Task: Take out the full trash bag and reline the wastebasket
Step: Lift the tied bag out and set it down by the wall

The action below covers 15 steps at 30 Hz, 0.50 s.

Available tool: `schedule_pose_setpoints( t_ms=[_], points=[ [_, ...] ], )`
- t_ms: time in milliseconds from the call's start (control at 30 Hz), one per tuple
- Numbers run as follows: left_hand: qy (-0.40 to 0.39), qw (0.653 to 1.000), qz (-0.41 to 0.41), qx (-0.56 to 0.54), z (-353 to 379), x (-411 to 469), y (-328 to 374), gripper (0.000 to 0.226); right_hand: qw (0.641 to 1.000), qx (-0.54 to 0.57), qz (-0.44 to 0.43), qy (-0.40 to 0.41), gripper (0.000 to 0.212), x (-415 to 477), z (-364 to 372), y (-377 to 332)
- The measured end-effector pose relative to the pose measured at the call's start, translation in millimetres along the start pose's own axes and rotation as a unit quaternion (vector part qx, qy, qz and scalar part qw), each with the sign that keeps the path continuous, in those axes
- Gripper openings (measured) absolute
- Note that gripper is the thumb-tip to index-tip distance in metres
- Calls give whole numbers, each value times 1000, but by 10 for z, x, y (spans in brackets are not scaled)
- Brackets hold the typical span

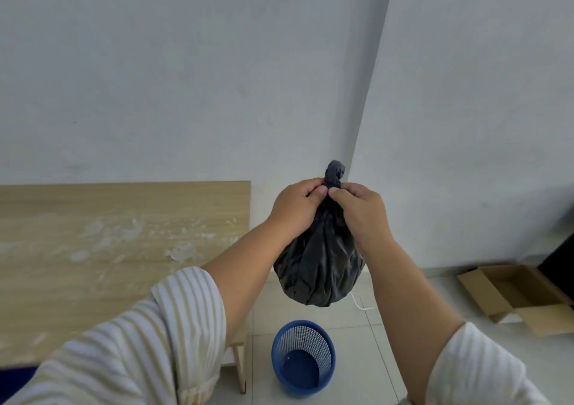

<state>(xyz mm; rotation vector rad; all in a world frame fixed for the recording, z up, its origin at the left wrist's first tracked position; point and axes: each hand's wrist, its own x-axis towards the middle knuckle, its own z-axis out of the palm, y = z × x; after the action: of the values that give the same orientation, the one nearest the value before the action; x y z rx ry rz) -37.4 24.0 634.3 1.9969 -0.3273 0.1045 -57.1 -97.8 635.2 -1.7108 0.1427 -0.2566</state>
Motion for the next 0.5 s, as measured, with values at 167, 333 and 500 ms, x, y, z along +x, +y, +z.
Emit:
schedule_pose_setpoints(
  t_ms=[167,333,500],
  points=[
    [-8,1000,0,4,-258,-168,-121,27,1000,14,4,10,10,-188,280,-9],
    [-2,1000,-1,14,-500,-377,-167,27,1000,9,-6,4,10,-415,493,-93],
    [30,999,-13,10,-712,-701,-118,27,999,-2,-25,-19,10,-698,639,-231]
  ],
)
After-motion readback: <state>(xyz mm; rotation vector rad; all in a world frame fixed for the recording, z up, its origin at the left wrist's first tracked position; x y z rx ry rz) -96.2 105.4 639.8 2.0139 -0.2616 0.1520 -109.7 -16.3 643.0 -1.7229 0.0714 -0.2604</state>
